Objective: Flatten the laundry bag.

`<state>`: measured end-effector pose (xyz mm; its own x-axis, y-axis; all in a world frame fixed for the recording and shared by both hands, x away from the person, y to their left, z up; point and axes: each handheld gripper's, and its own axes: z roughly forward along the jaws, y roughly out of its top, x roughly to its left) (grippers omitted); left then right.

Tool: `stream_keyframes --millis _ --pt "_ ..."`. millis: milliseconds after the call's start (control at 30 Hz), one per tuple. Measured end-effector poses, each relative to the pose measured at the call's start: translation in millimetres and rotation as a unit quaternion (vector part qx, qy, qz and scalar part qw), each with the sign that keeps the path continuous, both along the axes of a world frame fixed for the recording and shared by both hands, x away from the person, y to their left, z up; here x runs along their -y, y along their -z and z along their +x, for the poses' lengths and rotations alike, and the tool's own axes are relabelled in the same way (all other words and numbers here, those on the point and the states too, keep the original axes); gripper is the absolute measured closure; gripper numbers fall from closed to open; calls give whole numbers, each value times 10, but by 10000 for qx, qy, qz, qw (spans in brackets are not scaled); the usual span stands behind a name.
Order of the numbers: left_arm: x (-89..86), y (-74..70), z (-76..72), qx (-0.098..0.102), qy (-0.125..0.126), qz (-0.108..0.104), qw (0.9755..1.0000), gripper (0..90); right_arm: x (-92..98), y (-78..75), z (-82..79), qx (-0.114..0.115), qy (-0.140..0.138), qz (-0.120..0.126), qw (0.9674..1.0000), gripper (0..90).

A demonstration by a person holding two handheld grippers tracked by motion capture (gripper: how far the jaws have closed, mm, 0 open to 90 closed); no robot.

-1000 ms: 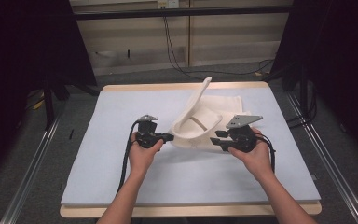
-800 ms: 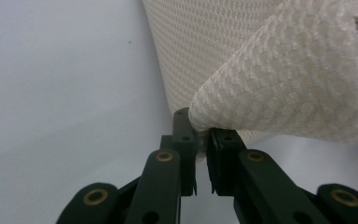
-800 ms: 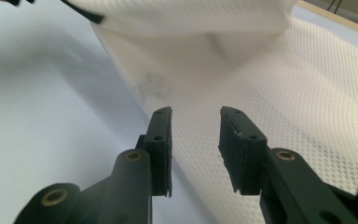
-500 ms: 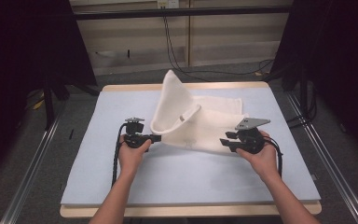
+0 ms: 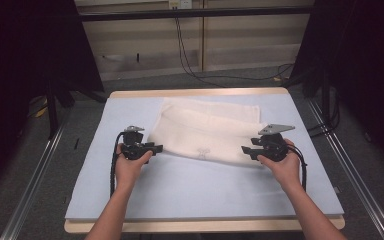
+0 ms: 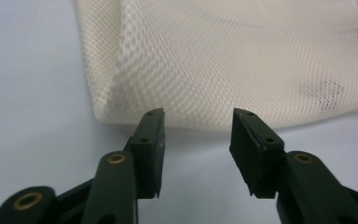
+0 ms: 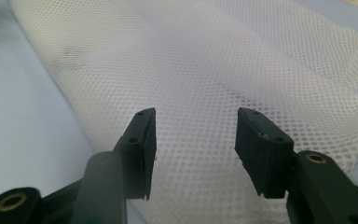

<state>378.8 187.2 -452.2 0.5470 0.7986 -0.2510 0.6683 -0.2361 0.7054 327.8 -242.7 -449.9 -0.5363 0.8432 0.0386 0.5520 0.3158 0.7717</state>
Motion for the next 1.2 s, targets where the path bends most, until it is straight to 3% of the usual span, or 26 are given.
stream_keyframes --millis 233,300,367,400,433,500,567,700,733,767,800,833,867,900,933,967,1000,1033,1067,1133,1167,1200 --pt "13 -67 115 72 -2 59 10000 450 72 4 80 2 304 -6 9995 434" --pt "22 -124 179 187 -32 229 9996 415 147 -23 126 40 480 -46 9988 399" --pt "33 -142 210 222 -121 182 9995 402 170 -29 133 56 525 -12 9986 393" --pt "13 -161 243 205 -41 298 9993 394 209 -36 142 19 646 37 9979 365" --pt "8 -165 308 225 -118 346 9991 380 261 -41 162 -63 845 36 9964 341" --pt "11 -161 332 219 -111 351 9991 378 295 -39 174 -39 880 53 9961 339" --pt "22 -141 411 163 -92 311 9993 377 366 -21 198 -153 1093 169 9937 331" --pt "34 -138 450 175 -28 335 9993 446 443 28 247 -301 1396 251 9894 338" --pt "56 -122 459 138 -15 179 9997 487 450 44 270 -348 1370 359 9893 347" --pt "51 -121 456 95 72 271 9996 542 459 62 293 -458 1360 433 9887 355" --pt "51 -121 456 95 72 271 9996 670 459 62 293 -458 1360 433 9887 355" --pt "56 -119 448 42 38 194 9998 670 457 86 315 -559 1328 535 9881 395" --pt "30 -128 446 -22 123 226 9997 777 448 125 342 -748 1323 681 9860 538" --pt "22 -135 440 -92 144 213 9996 777 448 125 342 -748 1323 681 9860 538" --pt "6 -160 407 -138 187 205 9995 809 452 117 332 -605 1239 765 9875 678" --pt "3 -175 386 -149 219 169 9995 816 460 99 319 -517 1232 821 9876 743" --pt "3 -175 386 -149 219 169 9995 823 460 99 319 -517 1232 821 9876 743" --pt "0 -188 359 -98 281 171 9994 823 475 72 299 -424 1172 1016 9870 826" --pt "10 -203 319 -63 337 157 9993 826 486 13 257 -349 1004 1425 9841 842" --pt "22 -207 284 -8 369 185 9991 826 475 -16 234 -267 919 1422 9852 843" --pt "36 -201 252 24 367 165 9992 826 440 -57 195 -189 744 1323 9882 844" --pt "48 -182 224 27 399 139 9991 826 410 -81 158 -132 618 1323 9892 844"
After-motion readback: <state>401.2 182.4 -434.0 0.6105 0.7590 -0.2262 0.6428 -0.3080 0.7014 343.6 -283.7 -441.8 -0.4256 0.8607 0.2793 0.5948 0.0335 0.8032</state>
